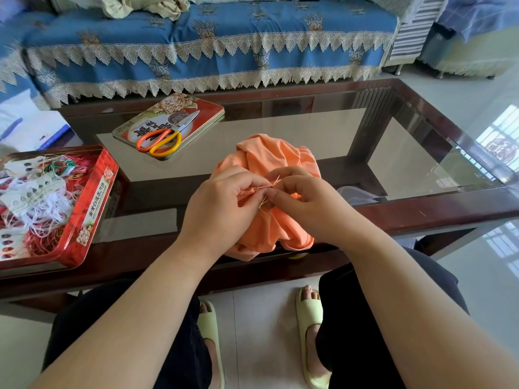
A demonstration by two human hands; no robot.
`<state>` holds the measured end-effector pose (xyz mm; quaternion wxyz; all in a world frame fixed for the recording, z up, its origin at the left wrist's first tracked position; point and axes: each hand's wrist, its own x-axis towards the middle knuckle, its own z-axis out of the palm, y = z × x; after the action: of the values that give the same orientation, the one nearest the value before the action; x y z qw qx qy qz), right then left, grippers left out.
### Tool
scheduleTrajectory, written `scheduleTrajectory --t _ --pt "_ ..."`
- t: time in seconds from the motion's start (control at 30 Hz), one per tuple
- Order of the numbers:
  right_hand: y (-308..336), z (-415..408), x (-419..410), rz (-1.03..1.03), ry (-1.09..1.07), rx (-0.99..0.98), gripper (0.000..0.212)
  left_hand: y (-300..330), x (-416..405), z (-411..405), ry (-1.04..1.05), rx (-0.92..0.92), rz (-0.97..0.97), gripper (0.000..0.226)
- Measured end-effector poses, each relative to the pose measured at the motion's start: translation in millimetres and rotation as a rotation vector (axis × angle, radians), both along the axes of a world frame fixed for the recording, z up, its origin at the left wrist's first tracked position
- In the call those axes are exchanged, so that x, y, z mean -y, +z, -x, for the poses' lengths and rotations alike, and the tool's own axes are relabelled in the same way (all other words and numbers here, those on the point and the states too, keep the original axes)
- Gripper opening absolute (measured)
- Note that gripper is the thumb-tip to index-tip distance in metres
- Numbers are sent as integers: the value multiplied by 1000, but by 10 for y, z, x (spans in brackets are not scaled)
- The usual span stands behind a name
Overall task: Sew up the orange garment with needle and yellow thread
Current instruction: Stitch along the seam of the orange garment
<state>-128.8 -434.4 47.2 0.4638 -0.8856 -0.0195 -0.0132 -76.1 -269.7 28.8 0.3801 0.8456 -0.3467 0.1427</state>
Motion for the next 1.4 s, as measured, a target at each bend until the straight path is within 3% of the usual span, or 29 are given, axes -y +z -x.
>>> scheduleTrajectory --t 0.43,0.6,0.7,0.83,0.93,1.13,1.27,1.4 --pt "-48 -30 35 -42 -72 44 26 3 -2 -10 -48 12 39 22" --pt "-10 -25 98 -117 -121 82 47 5 3 -2 -51 -18 58 26" --pt "-17 -52 137 -10 -292 207 40 4 5 -5 -53 -44 79 29" --pt "-19 -48 82 -98 -210 89 29 -1 17 5 -50 -39 70 26" --pt "-39 -53 56 -125 -202 113 22 -2 30 15 -45 -19 51 22" --pt "-42 -116 -10 -113 -346 246 24 -5 49 23 -38 -23 0 20" --pt "-10 -137 -26 -115 -374 187 30 3 52 21 -22 -30 1 20" --pt "23 -129 38 -250 -480 239 29 -20 37 5 -19 -27 -69 14"
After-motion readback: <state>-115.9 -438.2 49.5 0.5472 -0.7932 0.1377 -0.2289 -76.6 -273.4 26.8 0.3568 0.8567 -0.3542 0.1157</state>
